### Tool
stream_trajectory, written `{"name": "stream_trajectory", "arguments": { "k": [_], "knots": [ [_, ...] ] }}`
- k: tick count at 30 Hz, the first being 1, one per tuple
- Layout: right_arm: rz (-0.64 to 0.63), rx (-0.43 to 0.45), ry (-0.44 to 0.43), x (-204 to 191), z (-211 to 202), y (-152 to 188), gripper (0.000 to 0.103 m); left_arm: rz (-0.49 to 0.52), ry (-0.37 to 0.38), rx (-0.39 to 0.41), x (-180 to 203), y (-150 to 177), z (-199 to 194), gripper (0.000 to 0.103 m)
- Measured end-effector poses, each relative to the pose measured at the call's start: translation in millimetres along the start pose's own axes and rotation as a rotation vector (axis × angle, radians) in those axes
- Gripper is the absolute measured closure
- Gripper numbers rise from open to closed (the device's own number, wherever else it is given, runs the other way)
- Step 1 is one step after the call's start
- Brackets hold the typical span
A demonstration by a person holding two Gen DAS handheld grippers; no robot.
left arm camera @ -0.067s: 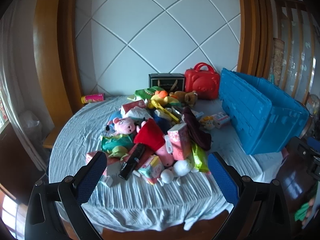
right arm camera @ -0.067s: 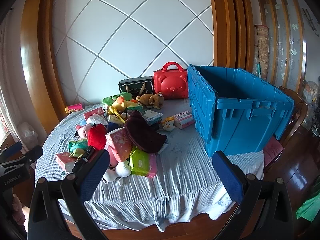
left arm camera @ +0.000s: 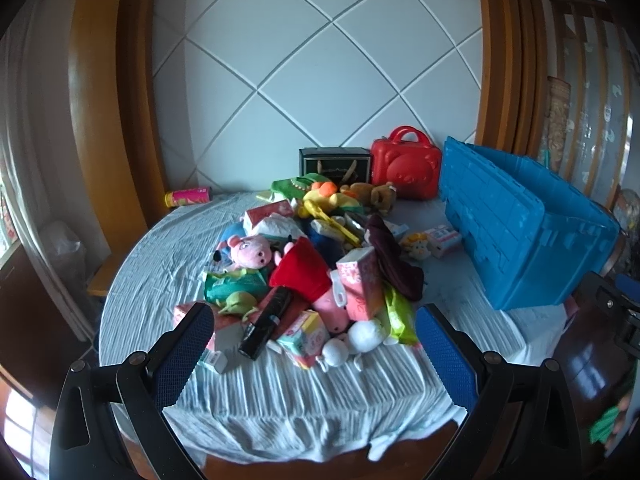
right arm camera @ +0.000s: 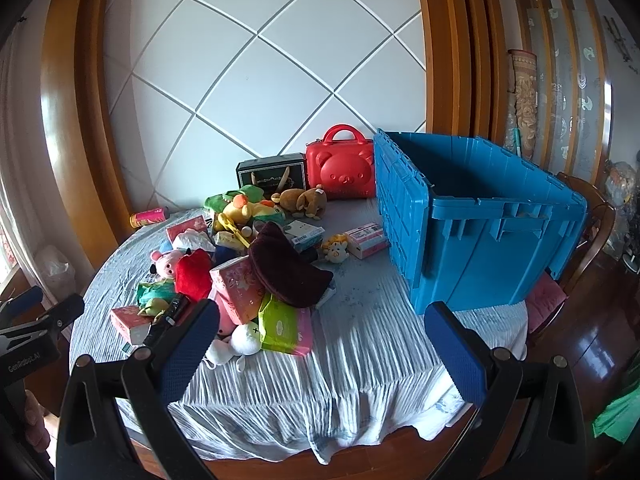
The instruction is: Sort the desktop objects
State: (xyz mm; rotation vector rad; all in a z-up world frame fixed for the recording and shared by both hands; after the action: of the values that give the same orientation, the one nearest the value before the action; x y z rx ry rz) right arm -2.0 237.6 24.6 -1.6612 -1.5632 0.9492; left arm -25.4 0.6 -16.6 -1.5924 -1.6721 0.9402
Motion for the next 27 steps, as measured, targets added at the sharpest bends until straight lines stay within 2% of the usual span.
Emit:
{"name": "stream_trajectory", "arguments": {
  "k": [10, 27],
  "knots": [
    [0.047, -0.035, 0.013, 18, 12, 7, 0.000, -0.011, -0.002, -0.012, 8, 2, -2, 0.001],
    [0.033, -0.049, 0.027, 30, 16, 9, 0.000, 0.004, -0.015, -0.022, 18, -1, -1, 0.001]
  ]
}}
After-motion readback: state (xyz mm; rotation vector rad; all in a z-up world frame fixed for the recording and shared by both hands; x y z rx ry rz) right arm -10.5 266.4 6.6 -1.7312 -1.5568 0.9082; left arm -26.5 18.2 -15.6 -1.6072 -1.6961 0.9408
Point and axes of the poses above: each gripper's, at about its wrist camera, not at the fingertips, and z roughly the way its jaws point, x to its right, y to its underside, the point moved 3 cm from there along z, roughly the way its jaws point, and after that the axes turned 4 degrees about -y, right-handed, at the moved point
